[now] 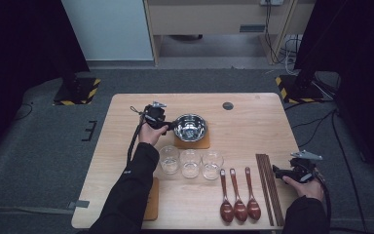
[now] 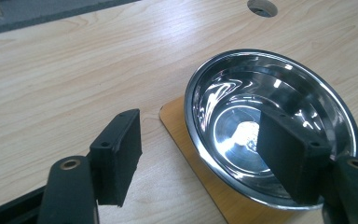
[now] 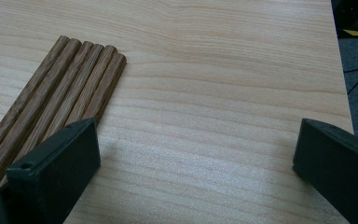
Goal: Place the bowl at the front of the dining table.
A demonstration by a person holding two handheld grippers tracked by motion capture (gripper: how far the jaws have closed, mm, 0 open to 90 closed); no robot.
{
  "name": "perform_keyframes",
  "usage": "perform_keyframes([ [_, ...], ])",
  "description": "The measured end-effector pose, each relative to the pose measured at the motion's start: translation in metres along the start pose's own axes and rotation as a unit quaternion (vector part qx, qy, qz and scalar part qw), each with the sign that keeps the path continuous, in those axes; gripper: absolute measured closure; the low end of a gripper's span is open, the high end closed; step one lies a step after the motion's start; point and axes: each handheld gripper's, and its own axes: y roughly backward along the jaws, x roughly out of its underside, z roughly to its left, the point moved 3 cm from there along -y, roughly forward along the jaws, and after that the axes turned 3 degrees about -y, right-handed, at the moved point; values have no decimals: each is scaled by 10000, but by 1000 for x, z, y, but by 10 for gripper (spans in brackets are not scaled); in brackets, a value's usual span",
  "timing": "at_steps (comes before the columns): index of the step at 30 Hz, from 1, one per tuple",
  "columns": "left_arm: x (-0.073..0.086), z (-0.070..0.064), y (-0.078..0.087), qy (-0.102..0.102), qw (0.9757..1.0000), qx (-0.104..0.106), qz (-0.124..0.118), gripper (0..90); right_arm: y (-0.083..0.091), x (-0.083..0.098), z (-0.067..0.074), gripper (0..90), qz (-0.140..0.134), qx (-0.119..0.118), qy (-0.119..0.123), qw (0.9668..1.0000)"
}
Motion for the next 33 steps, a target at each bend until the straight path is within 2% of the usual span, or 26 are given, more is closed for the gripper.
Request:
perform_keyframes([
  [4, -3, -4, 11, -108, 9999, 15, -113, 296, 0, 0, 0, 3, 1, -6, -11, 10000],
  [11, -2, -8, 31, -179, 9992, 9, -359, 275, 0, 0, 0, 3, 2, -7, -14, 10000],
  [22, 7, -8, 63, -233, 9979, -68, -592, 262, 0, 0, 0, 3, 3, -7, -14, 10000],
  [25, 11, -9, 73, -162, 9975, -11, -687, 247, 0, 0, 0, 3, 1, -5, -14, 10000],
  [33, 25, -9, 97, -250, 9961, -60, -847, 239, 0, 0, 0, 3, 2, -5, -14, 10000],
])
